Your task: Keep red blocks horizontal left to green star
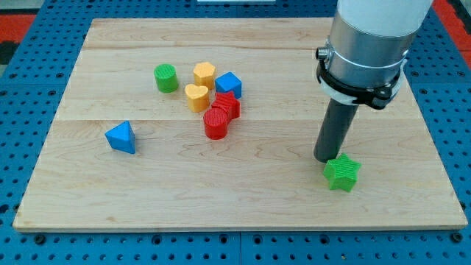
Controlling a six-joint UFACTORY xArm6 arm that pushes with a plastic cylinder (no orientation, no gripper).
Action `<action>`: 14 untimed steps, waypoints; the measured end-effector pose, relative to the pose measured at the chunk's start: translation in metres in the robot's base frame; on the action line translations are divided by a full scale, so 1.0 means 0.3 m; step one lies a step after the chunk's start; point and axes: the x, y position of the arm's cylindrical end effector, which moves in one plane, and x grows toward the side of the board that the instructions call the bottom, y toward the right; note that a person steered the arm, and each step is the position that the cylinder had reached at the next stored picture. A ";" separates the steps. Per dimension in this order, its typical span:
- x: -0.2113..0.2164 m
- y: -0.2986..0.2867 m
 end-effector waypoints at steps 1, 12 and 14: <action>0.029 -0.042; -0.108 -0.746; -0.095 -0.807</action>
